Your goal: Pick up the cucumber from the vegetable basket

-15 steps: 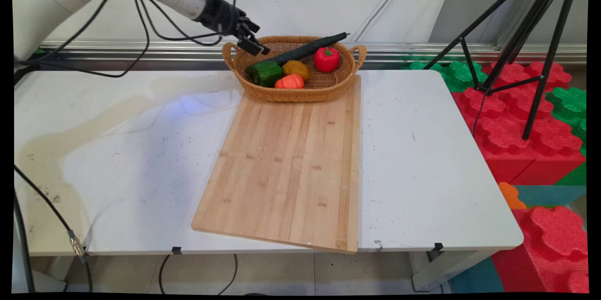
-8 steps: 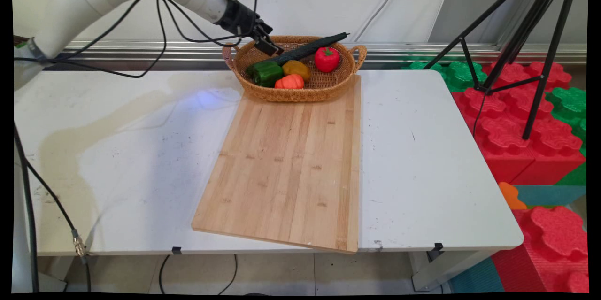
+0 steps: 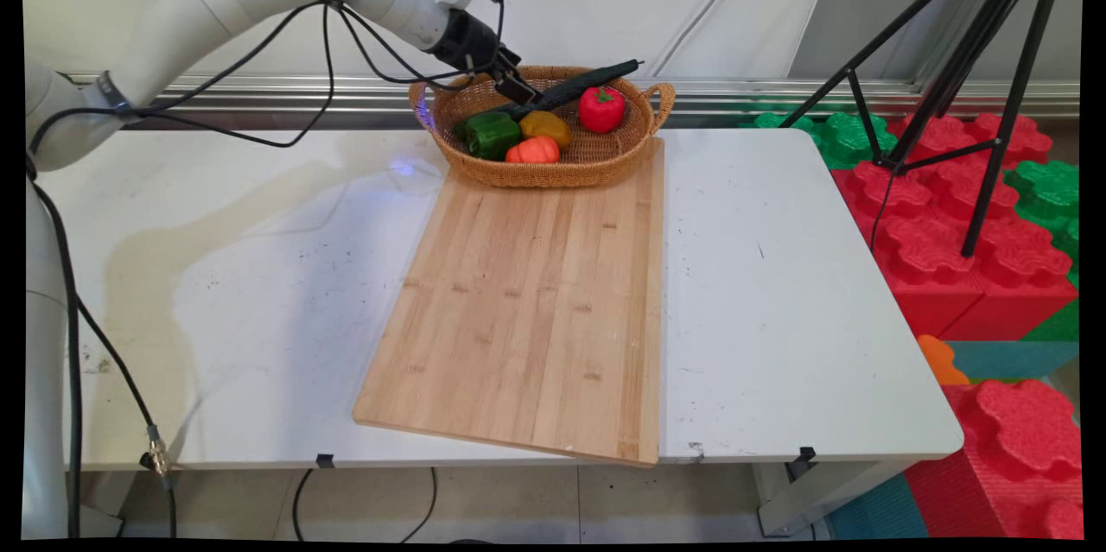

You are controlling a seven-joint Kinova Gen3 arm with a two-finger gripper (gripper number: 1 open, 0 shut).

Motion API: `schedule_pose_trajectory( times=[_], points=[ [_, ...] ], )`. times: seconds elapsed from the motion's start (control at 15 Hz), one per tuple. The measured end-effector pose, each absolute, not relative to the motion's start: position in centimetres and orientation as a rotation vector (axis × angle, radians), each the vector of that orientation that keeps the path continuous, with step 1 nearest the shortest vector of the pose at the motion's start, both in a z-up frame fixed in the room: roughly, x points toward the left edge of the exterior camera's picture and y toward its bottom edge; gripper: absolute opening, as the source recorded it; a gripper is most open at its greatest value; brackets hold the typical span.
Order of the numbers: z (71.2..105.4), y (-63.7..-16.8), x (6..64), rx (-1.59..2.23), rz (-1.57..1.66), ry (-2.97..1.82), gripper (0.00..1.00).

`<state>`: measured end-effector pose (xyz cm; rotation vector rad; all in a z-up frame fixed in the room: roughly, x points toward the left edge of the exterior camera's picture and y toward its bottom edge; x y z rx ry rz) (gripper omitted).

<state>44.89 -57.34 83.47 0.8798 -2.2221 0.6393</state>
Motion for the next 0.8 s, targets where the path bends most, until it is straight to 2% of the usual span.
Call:
schedule_pose_trajectory(
  times=[0.8],
  points=[
    [81.1, -59.7, 43.1, 0.962, 0.648, -2.186, 1.0]
  ],
)
